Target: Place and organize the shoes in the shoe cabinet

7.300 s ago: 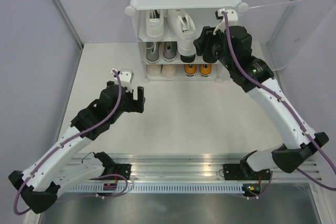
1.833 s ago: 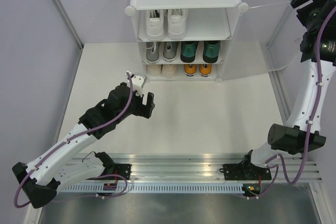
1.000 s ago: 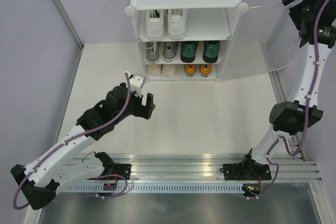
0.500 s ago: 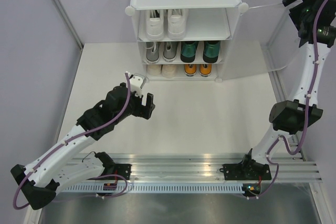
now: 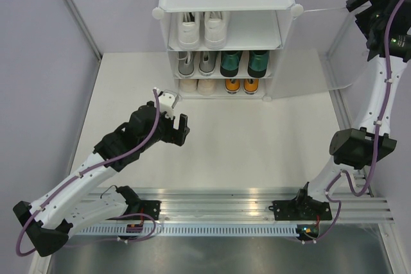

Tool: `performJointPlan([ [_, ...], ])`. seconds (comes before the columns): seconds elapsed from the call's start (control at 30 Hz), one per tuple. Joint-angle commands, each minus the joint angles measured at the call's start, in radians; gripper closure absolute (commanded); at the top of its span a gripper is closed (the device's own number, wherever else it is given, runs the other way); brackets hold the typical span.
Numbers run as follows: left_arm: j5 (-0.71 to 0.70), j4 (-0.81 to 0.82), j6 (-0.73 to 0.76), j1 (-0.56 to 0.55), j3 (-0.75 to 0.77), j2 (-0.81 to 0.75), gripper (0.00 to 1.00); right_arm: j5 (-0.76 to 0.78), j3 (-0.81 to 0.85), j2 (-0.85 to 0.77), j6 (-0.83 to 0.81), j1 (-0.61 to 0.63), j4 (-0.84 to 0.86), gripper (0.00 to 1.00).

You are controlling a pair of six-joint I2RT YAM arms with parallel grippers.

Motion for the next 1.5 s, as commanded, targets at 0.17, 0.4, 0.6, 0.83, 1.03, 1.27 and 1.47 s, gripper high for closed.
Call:
performJointPlan([
  [0.17, 0.020, 0.018, 0.028, 0.000, 0.004, -0.015, 0.07, 0.018, -0.078, -0.101, -0.120, -0.019, -0.251, 0.02],
  [0.4, 0.031, 0.017, 0.025, 0.000, 0.004, -0.025, 0.07, 0.016, -0.145, -0.177, -0.127, -0.020, -0.274, 0.02],
  [0.6, 0.046, 0.017, 0.022, 0.000, 0.005, -0.028, 0.07, -0.005, -0.261, -0.290, -0.120, -0.020, -0.274, 0.02],
  [0.83, 0.072, 0.018, 0.016, 0.000, 0.003, -0.038, 0.07, 0.001, -0.392, -0.436, -0.109, -0.022, -0.285, 0.02],
  [1.03, 0.094, 0.017, 0.011, 0.000, 0.001, -0.037, 0.07, -0.031, -0.473, -0.548, -0.080, -0.020, -0.297, 0.02],
  [1.27, 0.089, 0.017, 0.009, 0.000, -0.002, -0.037, 0.07, -0.119, -0.530, -0.657, -0.092, -0.020, -0.314, 0.02],
  [1.47, 0.076, 0.017, 0.008, -0.001, -0.005, -0.038, 0.07, -0.167, -0.359, -0.714, -0.170, -0.003, -0.317, 0.02],
])
